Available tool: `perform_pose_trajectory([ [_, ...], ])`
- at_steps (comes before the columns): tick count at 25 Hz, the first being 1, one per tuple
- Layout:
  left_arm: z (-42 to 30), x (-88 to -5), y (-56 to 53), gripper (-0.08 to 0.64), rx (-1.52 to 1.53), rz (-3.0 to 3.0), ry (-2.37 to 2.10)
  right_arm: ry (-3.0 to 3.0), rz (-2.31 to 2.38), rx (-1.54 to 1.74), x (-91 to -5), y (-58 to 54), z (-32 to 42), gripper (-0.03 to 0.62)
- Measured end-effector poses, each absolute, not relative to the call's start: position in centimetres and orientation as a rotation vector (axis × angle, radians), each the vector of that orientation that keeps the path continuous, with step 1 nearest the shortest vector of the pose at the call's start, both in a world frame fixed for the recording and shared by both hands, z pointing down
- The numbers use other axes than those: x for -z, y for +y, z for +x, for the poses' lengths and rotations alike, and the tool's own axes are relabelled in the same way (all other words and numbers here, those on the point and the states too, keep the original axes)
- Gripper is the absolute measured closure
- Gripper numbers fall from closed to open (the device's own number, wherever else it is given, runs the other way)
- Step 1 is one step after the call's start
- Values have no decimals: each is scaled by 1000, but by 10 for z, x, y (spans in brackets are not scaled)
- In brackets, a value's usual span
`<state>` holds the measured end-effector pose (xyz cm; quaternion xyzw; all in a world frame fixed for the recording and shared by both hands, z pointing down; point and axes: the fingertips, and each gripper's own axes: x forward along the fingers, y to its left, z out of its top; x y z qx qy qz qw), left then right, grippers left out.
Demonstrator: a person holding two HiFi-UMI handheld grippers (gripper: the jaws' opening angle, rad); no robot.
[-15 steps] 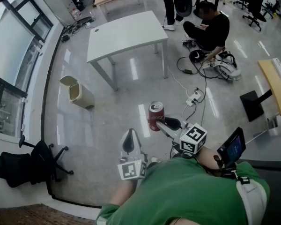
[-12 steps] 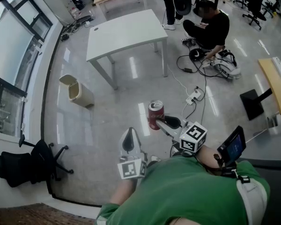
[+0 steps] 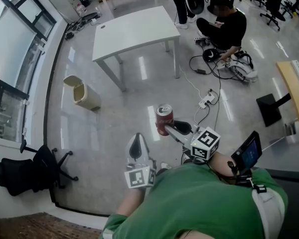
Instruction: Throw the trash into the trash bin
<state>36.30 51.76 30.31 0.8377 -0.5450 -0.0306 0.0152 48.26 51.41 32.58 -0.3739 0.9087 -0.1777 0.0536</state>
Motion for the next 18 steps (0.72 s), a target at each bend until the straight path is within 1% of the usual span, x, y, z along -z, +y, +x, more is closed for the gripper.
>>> perform_pose_trajectory([
  [6, 350, -300, 523, 554, 102, 2583, -1745, 2797, -1085, 540, -322, 517, 471, 525],
  [9, 335, -298, 527, 554, 98, 2561, -1790, 2831, -1030, 536, -321, 520, 454, 525],
  [18, 242, -311, 550, 554, 86, 2306, -2100, 2976, -695, 524, -326, 515, 360, 525],
])
